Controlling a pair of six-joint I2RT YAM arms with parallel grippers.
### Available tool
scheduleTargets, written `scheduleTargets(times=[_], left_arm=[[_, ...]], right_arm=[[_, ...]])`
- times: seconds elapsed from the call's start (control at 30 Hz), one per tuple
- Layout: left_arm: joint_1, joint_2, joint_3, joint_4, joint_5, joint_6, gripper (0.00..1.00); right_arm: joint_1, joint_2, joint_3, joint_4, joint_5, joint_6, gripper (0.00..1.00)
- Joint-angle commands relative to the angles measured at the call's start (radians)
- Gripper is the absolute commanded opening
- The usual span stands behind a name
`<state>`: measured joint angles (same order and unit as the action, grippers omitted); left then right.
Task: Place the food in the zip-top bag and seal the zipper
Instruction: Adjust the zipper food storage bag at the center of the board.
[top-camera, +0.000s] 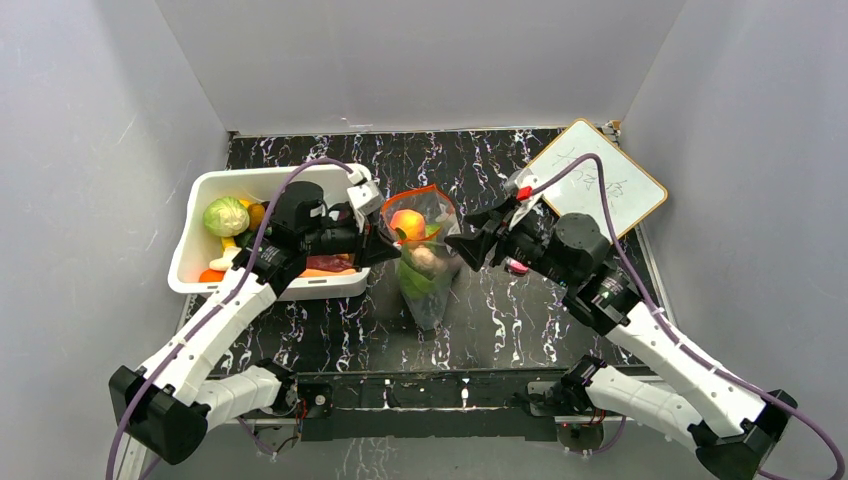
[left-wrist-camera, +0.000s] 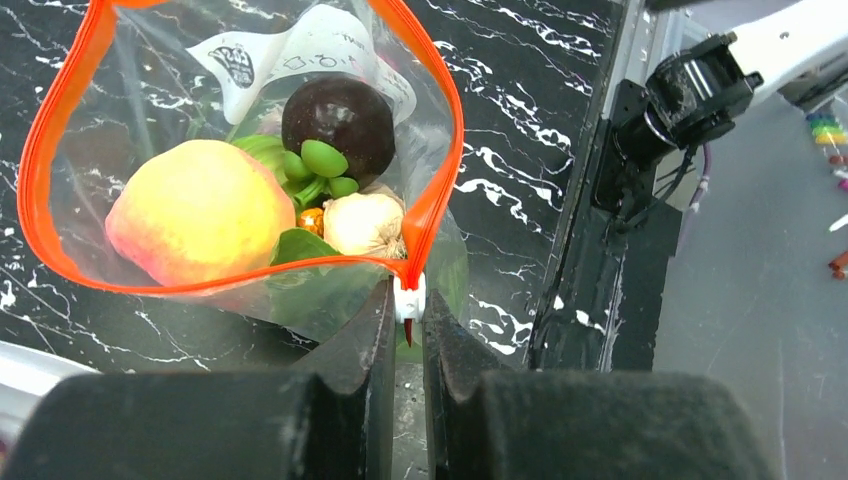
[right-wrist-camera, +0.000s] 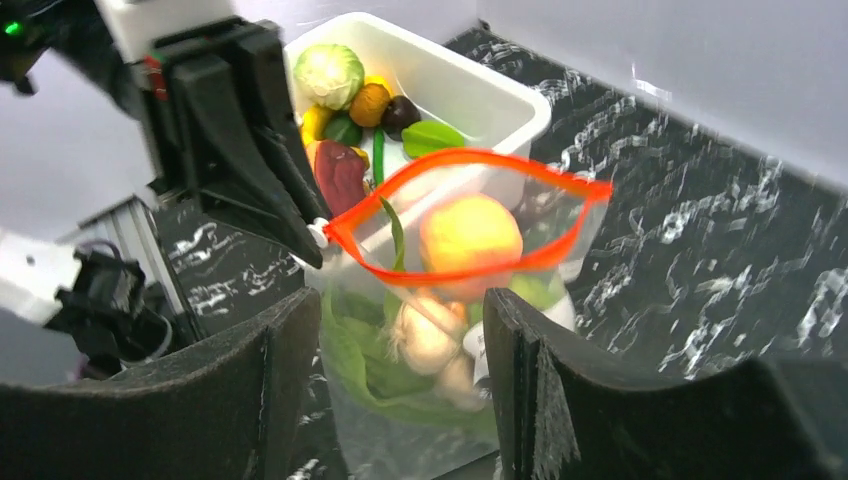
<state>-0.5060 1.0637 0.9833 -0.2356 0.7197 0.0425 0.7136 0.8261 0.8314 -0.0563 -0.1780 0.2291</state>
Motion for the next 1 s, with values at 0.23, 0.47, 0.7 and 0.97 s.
scheduleTargets(times=[0.23, 0.47, 0.7, 0.97], left_arm=[[-0.003, 0.049, 0.176, -0.128, 0.146, 0.319, 0.0], [-0.003, 0.102, 0.285, -0.148, 0.192, 0.387, 0.0], [-0.003, 0.133, 0.315, -0.222, 0.245, 0.444, 0.0], [-0.002, 0.114, 0.271, -0.174, 0.257, 0.419, 0.0]], right_arm=[[0.005, 0.159, 0.337, -0.171, -0.358, -0.56, 0.6], [0.005, 0.193, 0.39, -0.211, -0.408, -0.612, 0.58], [0.006, 0.164, 0.352, -0.182, -0.358, -0.623, 0.58], [0.014, 0.234, 0.325, -0.143, -0.43, -0.474, 0.49]])
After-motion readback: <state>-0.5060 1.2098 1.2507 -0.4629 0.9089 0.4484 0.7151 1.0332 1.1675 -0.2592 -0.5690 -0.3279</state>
